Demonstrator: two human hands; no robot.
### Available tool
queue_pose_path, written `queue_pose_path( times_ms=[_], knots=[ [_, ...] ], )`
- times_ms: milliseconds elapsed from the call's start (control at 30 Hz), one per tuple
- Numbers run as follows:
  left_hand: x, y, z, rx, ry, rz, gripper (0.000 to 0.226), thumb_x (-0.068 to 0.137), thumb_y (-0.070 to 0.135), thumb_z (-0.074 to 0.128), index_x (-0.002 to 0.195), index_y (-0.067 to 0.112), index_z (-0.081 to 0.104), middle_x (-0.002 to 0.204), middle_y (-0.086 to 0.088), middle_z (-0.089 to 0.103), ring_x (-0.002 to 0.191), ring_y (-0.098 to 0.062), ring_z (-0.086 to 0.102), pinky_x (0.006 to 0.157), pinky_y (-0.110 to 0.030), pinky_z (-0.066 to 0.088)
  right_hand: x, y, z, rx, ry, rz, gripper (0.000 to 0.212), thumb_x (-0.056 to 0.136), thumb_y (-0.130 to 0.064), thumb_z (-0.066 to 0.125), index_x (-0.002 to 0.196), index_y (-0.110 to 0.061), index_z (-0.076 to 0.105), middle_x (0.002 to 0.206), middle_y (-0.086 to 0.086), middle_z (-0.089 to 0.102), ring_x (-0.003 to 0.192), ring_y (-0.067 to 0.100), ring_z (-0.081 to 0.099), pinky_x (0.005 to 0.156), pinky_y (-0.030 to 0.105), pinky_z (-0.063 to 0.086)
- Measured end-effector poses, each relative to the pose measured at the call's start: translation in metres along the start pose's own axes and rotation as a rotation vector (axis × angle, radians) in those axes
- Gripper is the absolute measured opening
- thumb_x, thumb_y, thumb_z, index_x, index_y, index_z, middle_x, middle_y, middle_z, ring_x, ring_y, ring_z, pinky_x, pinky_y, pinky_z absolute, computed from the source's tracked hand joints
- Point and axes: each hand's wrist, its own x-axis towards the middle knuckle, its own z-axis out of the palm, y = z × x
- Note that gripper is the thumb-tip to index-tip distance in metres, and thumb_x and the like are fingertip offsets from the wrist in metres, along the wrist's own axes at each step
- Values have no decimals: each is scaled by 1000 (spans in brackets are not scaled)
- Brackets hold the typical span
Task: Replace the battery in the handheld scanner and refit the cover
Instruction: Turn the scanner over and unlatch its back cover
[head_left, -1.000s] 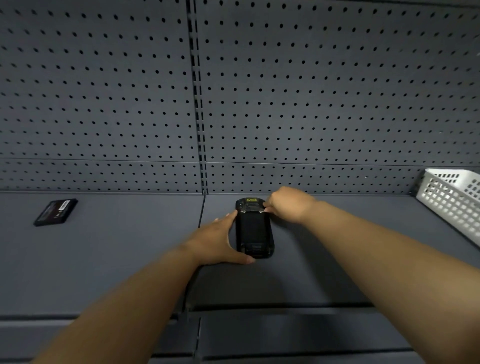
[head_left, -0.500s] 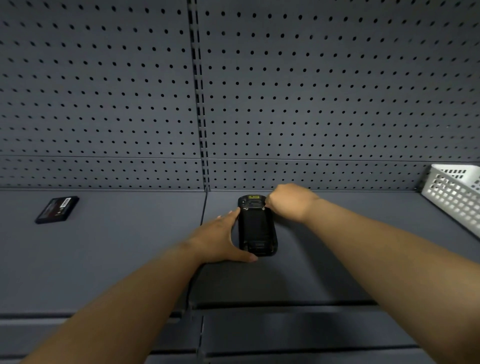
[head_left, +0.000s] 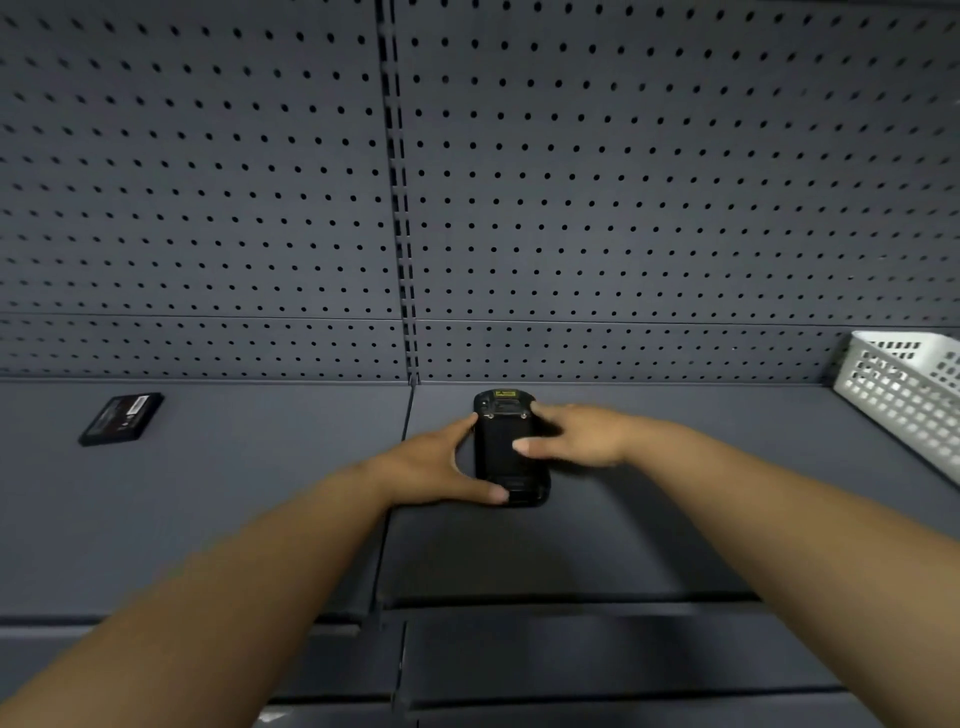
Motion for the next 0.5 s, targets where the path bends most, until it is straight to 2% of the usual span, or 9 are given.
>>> queue_pose_path(
  times_ms=[67,167,267,500],
  knots=[
    [0,3,-10,-87,-2,8,98,67,66,63,147,22,28,152,1,36,139,-13,35,115,-27,26,-6,2,4,29,-33,-36,92,85,-58,52,152,-14,9,161,4,15,147,19,20,119,28,17],
    [7,6,-21,33,141,20,53,91,42,54,137,16,48,141,-2,52,128,-12,48,103,-21,33,-11,3,7,39,-31,-59,103,79,-55,62,152,-11,4,162,3,7,149,15,11,120,25,10],
    [18,9,-29,257,225,43,46,95,35,49,137,18,48,143,-3,51,133,-19,45,107,-26,33,-14,2,8,40,-44,-73,109,75,-52,69,152,-12,4,162,2,8,149,15,13,119,23,12],
    [42,13,-37,589,158,95,45,97,34,44,137,14,49,143,-5,51,133,-23,46,111,-33,36,-17,-1,5,-2,-12,-84,106,72,-52,72,151,-10,15,159,4,21,145,18,25,118,25,21]
  ],
)
